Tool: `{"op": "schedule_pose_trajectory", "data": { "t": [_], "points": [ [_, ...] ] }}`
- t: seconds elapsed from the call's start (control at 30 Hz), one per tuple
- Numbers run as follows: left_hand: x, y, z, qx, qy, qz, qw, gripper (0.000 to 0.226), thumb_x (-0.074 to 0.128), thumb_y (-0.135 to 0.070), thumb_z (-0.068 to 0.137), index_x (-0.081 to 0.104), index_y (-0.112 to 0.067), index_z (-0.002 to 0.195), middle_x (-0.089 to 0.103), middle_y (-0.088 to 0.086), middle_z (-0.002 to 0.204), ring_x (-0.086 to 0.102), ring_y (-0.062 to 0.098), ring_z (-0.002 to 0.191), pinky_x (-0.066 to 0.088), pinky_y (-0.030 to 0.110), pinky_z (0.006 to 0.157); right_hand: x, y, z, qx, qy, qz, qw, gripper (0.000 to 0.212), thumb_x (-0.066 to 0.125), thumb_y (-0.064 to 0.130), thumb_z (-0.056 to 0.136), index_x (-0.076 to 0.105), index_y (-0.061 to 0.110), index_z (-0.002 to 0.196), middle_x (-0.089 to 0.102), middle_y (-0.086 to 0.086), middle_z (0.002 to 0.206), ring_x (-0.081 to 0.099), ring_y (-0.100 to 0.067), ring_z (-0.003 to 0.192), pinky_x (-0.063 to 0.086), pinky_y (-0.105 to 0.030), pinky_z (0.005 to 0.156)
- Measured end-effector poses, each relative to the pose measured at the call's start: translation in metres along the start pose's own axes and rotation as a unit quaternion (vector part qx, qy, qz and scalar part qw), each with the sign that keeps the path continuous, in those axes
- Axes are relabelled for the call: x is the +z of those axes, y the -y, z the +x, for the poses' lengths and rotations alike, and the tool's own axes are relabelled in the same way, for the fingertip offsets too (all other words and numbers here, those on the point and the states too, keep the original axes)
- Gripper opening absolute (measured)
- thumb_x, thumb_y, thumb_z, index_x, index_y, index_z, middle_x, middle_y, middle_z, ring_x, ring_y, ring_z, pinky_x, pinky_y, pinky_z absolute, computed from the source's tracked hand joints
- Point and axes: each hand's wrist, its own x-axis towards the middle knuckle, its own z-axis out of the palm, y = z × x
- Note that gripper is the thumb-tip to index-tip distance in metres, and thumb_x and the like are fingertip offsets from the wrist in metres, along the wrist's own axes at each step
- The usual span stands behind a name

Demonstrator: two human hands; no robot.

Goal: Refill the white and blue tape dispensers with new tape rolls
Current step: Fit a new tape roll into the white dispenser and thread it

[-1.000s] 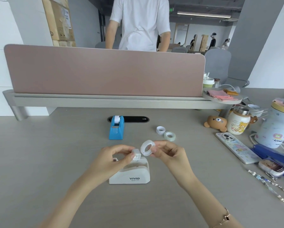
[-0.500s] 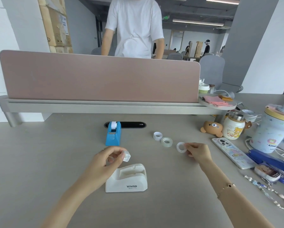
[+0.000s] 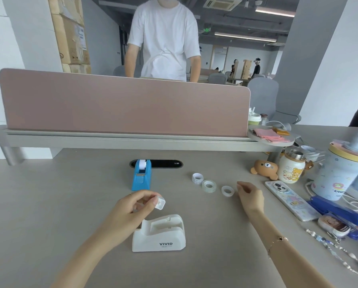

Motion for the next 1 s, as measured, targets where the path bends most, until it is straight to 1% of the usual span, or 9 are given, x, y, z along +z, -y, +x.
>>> {"op": "schedule_pose_trajectory", "data": {
  "t": [0.13, 0.27, 0.37, 0.57, 0.67, 0.77, 0.83, 0.93, 1.0],
  "points": [
    [-0.003, 0.000, 0.000, -0.002, -0.011, -0.001, 1.000, 0.015, 0.055, -0.035, 0.092, 0.069, -0.040, 0.093, 0.070, -0.014, 0.101, 0.063, 0.011, 0.087, 0.047, 0.022, 0.075, 0.005, 0.005, -0.014, -0.042, 0.045, -0.051, 0.997, 0.033, 0.065, 0.022, 0.086, 0.062, 0.016, 0.118, 0.058, -0.005, 0.121, 0.052, -0.023, 0.117, 0.039, -0.026, 0.088],
    [-0.002, 0.000, 0.000, 0.000, -0.003, 0.005, 1.000, 0.012, 0.054, -0.039, 0.091, 0.066, -0.041, 0.094, 0.068, -0.015, 0.101, 0.065, 0.009, 0.090, 0.053, 0.035, 0.079, 0.025, 0.023, -0.019, -0.125, 0.133, -0.141, 0.973, 0.046, 0.072, 0.024, 0.080, 0.059, 0.015, 0.123, 0.058, -0.004, 0.124, 0.043, -0.023, 0.127, 0.040, -0.032, 0.101],
    [-0.001, 0.000, -0.001, -0.006, 0.011, 0.016, 1.000, 0.012, 0.053, -0.042, 0.091, 0.064, -0.043, 0.095, 0.067, -0.019, 0.102, 0.064, 0.005, 0.094, 0.054, 0.038, 0.081, 0.044, 0.030, -0.013, -0.101, 0.171, -0.227, 0.953, 0.059, 0.072, 0.038, 0.077, 0.053, 0.016, 0.129, 0.056, -0.006, 0.132, 0.037, -0.025, 0.133, 0.035, -0.034, 0.106],
    [-0.001, -0.002, -0.005, -0.011, 0.012, 0.019, 1.000, 0.015, 0.049, -0.041, 0.093, 0.062, -0.043, 0.100, 0.066, -0.025, 0.106, 0.062, -0.007, 0.099, 0.053, 0.038, 0.085, 0.061, 0.036, -0.009, -0.114, 0.114, -0.280, 0.946, 0.043, 0.066, 0.042, 0.077, 0.063, 0.016, 0.112, 0.064, -0.007, 0.116, 0.042, -0.027, 0.128, 0.030, -0.033, 0.101],
    [0.000, -0.005, -0.006, -0.014, 0.016, 0.012, 1.000, 0.017, 0.047, -0.039, 0.094, 0.062, -0.038, 0.103, 0.067, -0.025, 0.106, 0.064, -0.008, 0.098, 0.055, 0.040, 0.080, 0.055, 0.045, -0.025, -0.143, 0.079, -0.224, 0.961, 0.046, 0.072, 0.039, 0.076, 0.061, 0.015, 0.114, 0.066, -0.006, 0.114, 0.042, -0.027, 0.126, 0.030, -0.033, 0.097],
    [0.002, -0.007, -0.005, -0.012, 0.017, 0.000, 1.000, 0.020, 0.047, -0.039, 0.093, 0.062, -0.032, 0.106, 0.067, -0.027, 0.106, 0.065, -0.009, 0.097, 0.053, 0.033, 0.075, 0.039, 0.065, -0.063, -0.186, 0.081, -0.090, 0.975, 0.044, 0.077, 0.032, 0.074, 0.059, 0.020, 0.114, 0.064, 0.006, 0.110, 0.044, -0.015, 0.115, 0.025, -0.010, 0.082],
    [0.005, -0.008, -0.004, -0.006, 0.012, -0.008, 1.000, 0.019, 0.050, -0.036, 0.093, 0.063, -0.030, 0.105, 0.068, -0.027, 0.105, 0.065, -0.009, 0.096, 0.049, 0.015, 0.071, 0.027, 0.077, -0.094, -0.210, 0.110, -0.033, 0.971, 0.045, 0.079, 0.029, 0.073, 0.058, 0.028, 0.114, 0.061, 0.018, 0.109, 0.044, -0.005, 0.108, 0.022, 0.005, 0.081],
    [0.011, -0.009, -0.003, -0.010, 0.008, -0.025, 1.000, 0.017, 0.053, -0.033, 0.092, 0.064, -0.027, 0.104, 0.071, -0.022, 0.103, 0.068, -0.006, 0.093, 0.043, 0.003, 0.058, 0.011, 0.088, -0.133, -0.225, 0.152, 0.031, 0.962, 0.048, 0.080, 0.029, 0.073, 0.055, 0.040, 0.112, 0.058, 0.027, 0.114, 0.049, 0.000, 0.107, 0.031, 0.002, 0.085],
    [0.014, -0.011, -0.003, -0.017, 0.008, -0.054, 0.998, 0.018, 0.055, -0.030, 0.092, 0.065, -0.022, 0.105, 0.073, -0.012, 0.101, 0.070, -0.002, 0.091, 0.044, 0.002, 0.061, 0.002, 0.093, -0.153, -0.244, 0.160, 0.042, 0.956, 0.048, 0.080, 0.026, 0.073, 0.051, 0.048, 0.105, 0.056, 0.035, 0.114, 0.049, 0.004, 0.107, 0.033, 0.001, 0.085]
  ]
}}
